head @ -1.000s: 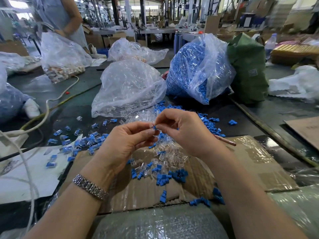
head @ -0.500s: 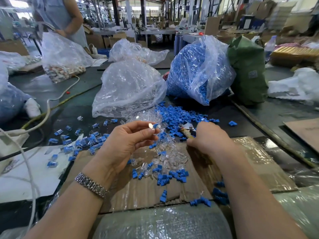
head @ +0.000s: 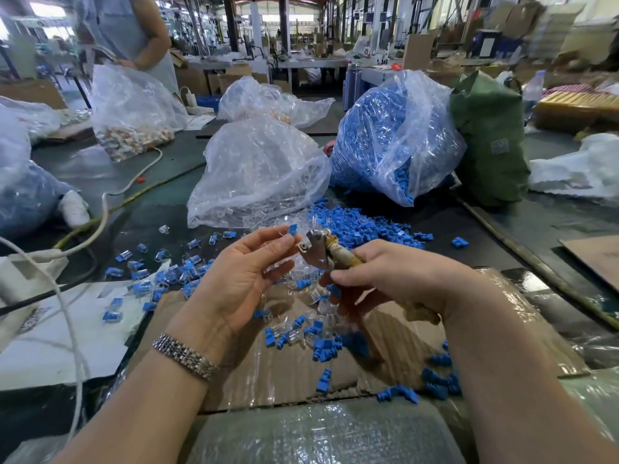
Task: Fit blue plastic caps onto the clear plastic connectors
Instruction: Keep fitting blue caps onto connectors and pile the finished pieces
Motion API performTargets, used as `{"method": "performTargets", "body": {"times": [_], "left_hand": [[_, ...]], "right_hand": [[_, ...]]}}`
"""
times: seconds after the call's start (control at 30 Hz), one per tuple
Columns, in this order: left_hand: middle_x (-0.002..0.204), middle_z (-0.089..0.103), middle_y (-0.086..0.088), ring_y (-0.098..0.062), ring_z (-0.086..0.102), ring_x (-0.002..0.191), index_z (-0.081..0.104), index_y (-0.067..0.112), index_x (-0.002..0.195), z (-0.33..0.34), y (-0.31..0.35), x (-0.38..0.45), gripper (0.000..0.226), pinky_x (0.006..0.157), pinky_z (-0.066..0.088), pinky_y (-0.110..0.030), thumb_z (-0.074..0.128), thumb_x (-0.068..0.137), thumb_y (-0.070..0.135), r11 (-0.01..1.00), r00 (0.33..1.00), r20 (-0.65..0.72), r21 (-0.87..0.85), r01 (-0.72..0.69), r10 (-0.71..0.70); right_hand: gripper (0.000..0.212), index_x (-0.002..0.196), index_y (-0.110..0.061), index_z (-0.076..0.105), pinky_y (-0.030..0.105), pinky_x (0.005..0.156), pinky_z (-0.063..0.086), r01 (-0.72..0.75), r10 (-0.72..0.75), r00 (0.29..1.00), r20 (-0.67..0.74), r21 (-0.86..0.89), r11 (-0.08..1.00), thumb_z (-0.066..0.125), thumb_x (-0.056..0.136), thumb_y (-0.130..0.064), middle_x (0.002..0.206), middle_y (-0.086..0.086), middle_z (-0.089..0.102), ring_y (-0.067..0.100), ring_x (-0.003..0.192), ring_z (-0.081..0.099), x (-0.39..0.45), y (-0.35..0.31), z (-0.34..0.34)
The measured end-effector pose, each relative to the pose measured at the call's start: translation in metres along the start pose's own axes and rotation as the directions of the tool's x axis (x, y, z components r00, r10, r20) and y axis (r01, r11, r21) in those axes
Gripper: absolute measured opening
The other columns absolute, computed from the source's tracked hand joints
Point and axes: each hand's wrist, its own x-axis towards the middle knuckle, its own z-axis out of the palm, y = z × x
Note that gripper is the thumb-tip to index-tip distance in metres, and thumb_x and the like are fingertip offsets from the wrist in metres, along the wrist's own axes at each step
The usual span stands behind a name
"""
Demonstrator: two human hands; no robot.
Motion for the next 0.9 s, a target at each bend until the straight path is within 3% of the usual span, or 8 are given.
{"method": "performTargets", "body": {"times": [0.1, 0.27, 0.4, 0.67, 0.9], "left_hand": [[0.103, 0.078, -0.006, -0.014, 0.074, 0.095, 0.083, 0.020, 0.088, 0.001, 0.000, -0.001, 0.021, 0.082, 0.058, -0.030, 0.080, 0.067, 0.016, 0.999, 1.000, 0.023, 0.035, -0.002, 0.001], [0.099, 0.078, -0.005, -0.013, 0.073, 0.089, 0.082, 0.020, 0.086, 0.004, -0.001, -0.001, 0.018, 0.075, 0.059, -0.026, 0.078, 0.069, 0.015, 0.995, 1.000, 0.026, 0.096, -0.015, 0.013], [0.100, 0.077, -0.009, -0.017, 0.072, 0.091, 0.080, 0.017, 0.087, 0.005, -0.004, -0.001, 0.019, 0.078, 0.060, -0.028, 0.077, 0.069, 0.014, 0.989, 0.999, 0.005, 0.144, -0.038, 0.037], [0.106, 0.077, -0.016, -0.024, 0.071, 0.098, 0.078, 0.011, 0.100, 0.004, -0.005, -0.001, 0.031, 0.082, 0.061, -0.027, 0.077, 0.071, 0.019, 0.970, 0.993, -0.022, 0.216, -0.109, 0.117], [0.104, 0.077, -0.009, -0.018, 0.071, 0.097, 0.081, 0.022, 0.094, -0.006, -0.001, 0.002, 0.022, 0.082, 0.056, -0.025, 0.080, 0.072, 0.024, 0.950, 0.983, -0.007, 0.258, -0.175, 0.183]], "right_hand": [[0.027, 0.109, 0.006, 0.066, 0.033, 0.073, 0.058, 0.044, -0.044, 0.999, 0.029, 0.000, 0.999, 0.059, 0.102, -0.019, 0.098, 0.019, 0.076, 0.027, 0.086, 0.074, -0.004, -0.005, 0.004], [0.028, 0.111, 0.006, 0.065, 0.033, 0.075, 0.059, 0.057, -0.056, 0.998, 0.037, -0.046, 0.997, 0.058, 0.103, -0.020, 0.087, 0.007, 0.076, 0.022, 0.083, 0.074, -0.007, -0.008, 0.010], [0.030, 0.113, 0.008, 0.061, 0.033, 0.072, 0.058, 0.057, -0.056, 0.998, 0.035, -0.028, 0.998, 0.055, 0.104, -0.020, 0.083, 0.010, 0.075, 0.023, 0.079, 0.074, -0.008, -0.009, 0.011], [0.036, 0.088, -0.005, 0.062, 0.031, 0.058, 0.054, 0.048, -0.051, 0.998, -0.031, -0.084, 0.995, 0.053, 0.105, -0.035, 0.065, 0.005, 0.065, 0.022, 0.060, 0.066, -0.006, -0.012, 0.019], [0.046, 0.107, -0.006, 0.069, 0.034, 0.068, 0.059, 0.054, -0.054, 0.998, 0.024, -0.024, 0.998, 0.056, 0.100, -0.050, 0.084, 0.011, 0.075, 0.028, 0.077, 0.075, -0.008, -0.008, 0.005]]}}
